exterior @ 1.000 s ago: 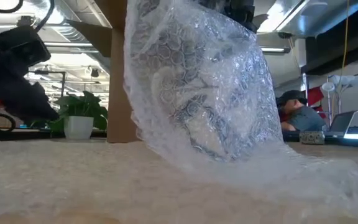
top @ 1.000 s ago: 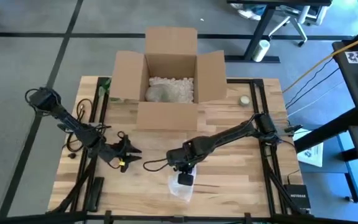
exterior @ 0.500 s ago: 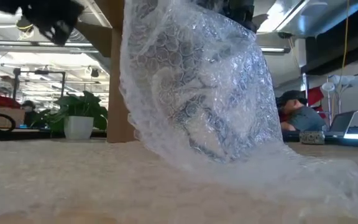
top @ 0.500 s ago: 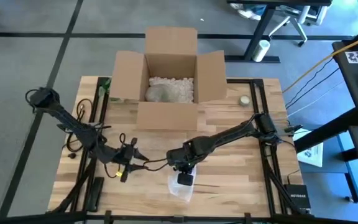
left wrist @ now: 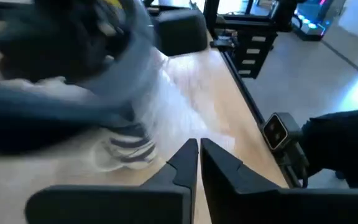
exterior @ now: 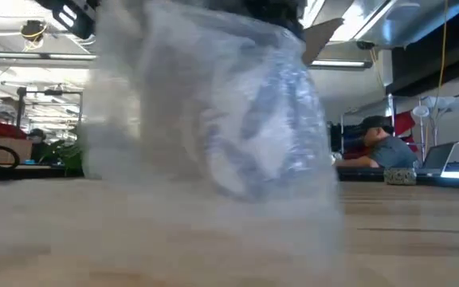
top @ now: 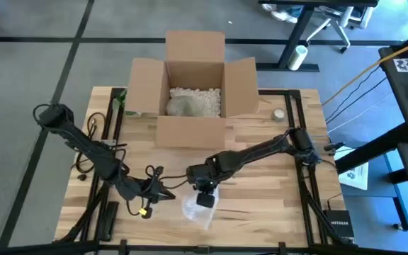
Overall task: Wrap mug
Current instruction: Wrap the blue mug with the bubble wrap
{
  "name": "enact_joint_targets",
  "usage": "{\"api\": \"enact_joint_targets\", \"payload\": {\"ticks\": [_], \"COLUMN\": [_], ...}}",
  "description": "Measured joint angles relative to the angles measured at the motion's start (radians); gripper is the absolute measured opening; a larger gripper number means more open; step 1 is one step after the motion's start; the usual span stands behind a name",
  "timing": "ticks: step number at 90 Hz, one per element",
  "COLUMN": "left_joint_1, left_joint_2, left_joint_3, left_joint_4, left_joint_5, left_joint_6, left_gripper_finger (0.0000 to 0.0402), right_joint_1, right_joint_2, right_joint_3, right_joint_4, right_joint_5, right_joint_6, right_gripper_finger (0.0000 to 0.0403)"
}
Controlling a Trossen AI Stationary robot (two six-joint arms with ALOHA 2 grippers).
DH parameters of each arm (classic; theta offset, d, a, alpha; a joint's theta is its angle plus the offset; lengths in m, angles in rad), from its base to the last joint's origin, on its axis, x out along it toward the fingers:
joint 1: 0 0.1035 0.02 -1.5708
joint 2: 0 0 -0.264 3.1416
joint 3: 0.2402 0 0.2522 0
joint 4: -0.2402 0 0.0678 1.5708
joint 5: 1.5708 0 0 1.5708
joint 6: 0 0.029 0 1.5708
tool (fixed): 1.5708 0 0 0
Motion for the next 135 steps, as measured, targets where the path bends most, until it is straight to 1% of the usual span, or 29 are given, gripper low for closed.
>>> {"api": "enact_joint_targets", "payload": {"ticks": [11,22,33,42,62,68,74,82,97,106,113,125,135], "left_joint_1": [0.006,0.029,0.053,0.077,0.153,0.175,0.196,0.216,0.224,0.223,0.224,0.232,0.233], "left_joint_2": [0.064,0.129,0.159,0.165,0.165,0.165,0.165,0.168,0.172,0.172,0.181,0.207,0.228], "left_joint_3": [0.018,0.021,0.022,0.023,0.024,0.024,0.024,0.025,0.025,0.025,0.025,0.027,0.029], "left_joint_4": [0.089,0.147,0.234,0.273,0.262,0.234,0.203,0.183,0.177,0.178,0.187,0.215,0.236], "left_joint_5": [0.033,0.04,0.067,0.069,0.059,0.091,0.154,0.219,0.238,0.24,0.241,0.256,0.261], "left_joint_6": [0.051,0.055,0.102,0.144,0.131,0.091,0.053,0.04,0.026,0.027,0.022,0.021,0.013], "left_gripper_finger": [0.0,0.0,0.0,0.0,0.0,0.0,0.0,0.0,0.0,0.0,0.0,0.0,0.0], "right_joint_1": [-0.005,-0.005,-0.003,-0.004,-0.002,-0.002,-0.003,-0.003,-0.004,-0.004,-0.004,-0.004,-0.004], "right_joint_2": [0.0,-0.001,-0.003,-0.003,-0.003,-0.003,-0.003,-0.003,-0.002,-0.001,-0.001,0.002,0.003], "right_joint_3": [0.015,0.015,0.015,0.015,0.015,0.015,0.015,0.015,0.016,0.037,0.056,0.15,0.225], "right_joint_4": [-0.013,-0.043,-0.044,-0.039,-0.041,-0.038,-0.025,-0.011,-0.02,-0.064,-0.111,-0.264,-0.348], "right_joint_5": [-0.001,-0.001,-0.01,-0.01,-0.02,-0.019,-0.026,-0.046,-0.04,-0.039,-0.029,0.044,0.104], "right_joint_6": [-0.002,-0.001,-0.001,0.0,-0.005,-0.015,-0.037,-0.053,-0.045,-0.043,-0.033,-0.028,-0.029], "right_gripper_finger": [0.0,0.0,0.0,0.0,0.0,0.0001,0.0004,0.0015,0.0054,0.0074,0.0082,0.0082,0.0082]}}
